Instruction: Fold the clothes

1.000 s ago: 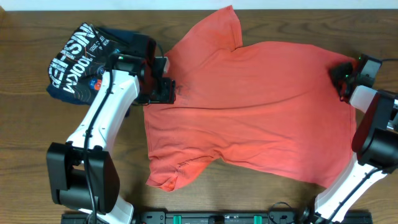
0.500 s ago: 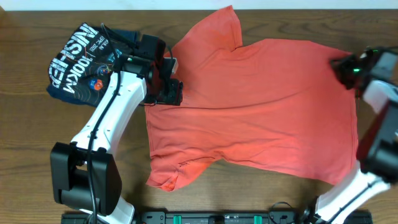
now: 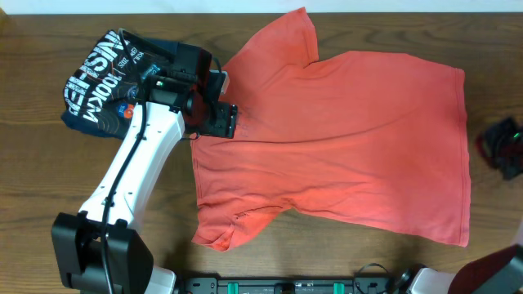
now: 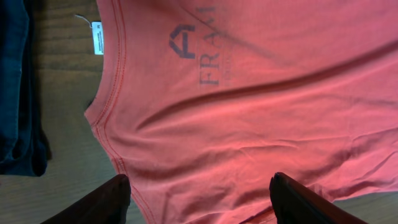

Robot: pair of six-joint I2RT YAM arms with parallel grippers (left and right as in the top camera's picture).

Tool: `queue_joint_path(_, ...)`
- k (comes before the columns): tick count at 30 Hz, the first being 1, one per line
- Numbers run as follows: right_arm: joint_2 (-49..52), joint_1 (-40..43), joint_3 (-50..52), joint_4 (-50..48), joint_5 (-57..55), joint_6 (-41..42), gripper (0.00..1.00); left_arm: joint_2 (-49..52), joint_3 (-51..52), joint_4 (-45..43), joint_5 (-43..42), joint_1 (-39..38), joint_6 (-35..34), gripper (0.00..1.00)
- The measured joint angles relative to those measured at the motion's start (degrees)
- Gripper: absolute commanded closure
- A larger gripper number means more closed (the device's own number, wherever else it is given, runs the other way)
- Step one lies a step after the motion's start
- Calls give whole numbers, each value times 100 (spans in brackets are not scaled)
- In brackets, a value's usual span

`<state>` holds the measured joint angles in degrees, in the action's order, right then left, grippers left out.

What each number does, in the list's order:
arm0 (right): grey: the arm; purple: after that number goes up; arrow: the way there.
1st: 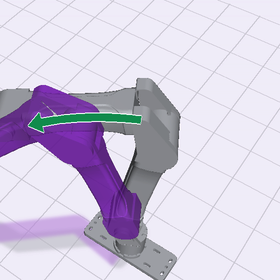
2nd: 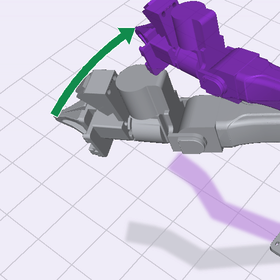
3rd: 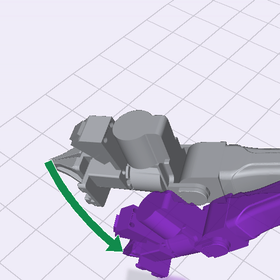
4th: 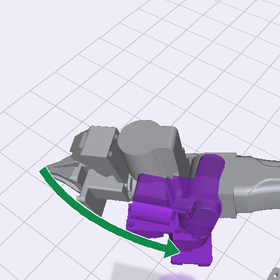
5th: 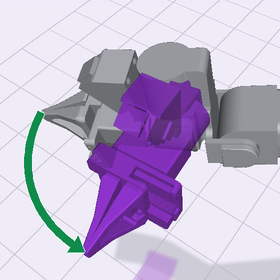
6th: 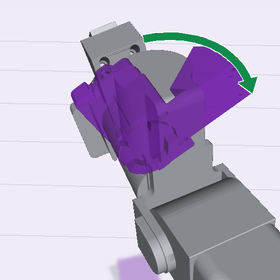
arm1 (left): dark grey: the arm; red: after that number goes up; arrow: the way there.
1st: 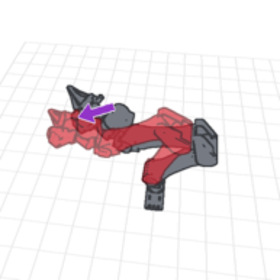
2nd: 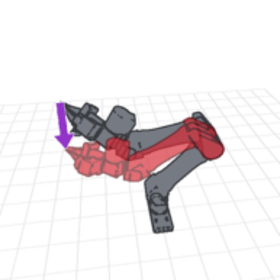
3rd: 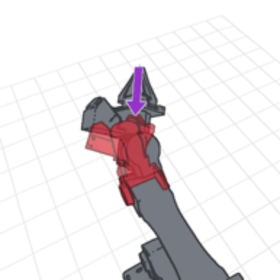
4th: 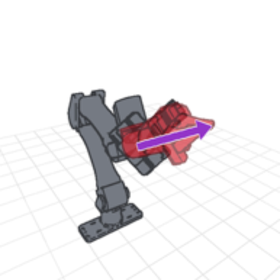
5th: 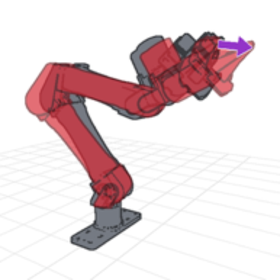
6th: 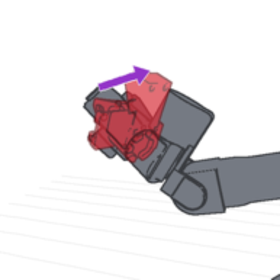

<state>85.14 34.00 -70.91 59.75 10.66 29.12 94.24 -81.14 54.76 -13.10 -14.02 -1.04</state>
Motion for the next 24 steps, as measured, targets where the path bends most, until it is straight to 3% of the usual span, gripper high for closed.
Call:
queue_joint_path(4,175,4,968,-219,-483,203,99,0,0,4,0,0,0,25)
queue_joint_path(13,267,103,2964,-2120,-1137,927,99,0,0,35,22,0,2,20)
queue_joint_path(24,584,960,2924,-3305,-1987,1231,99,0,-2,149,20,0,2,20)
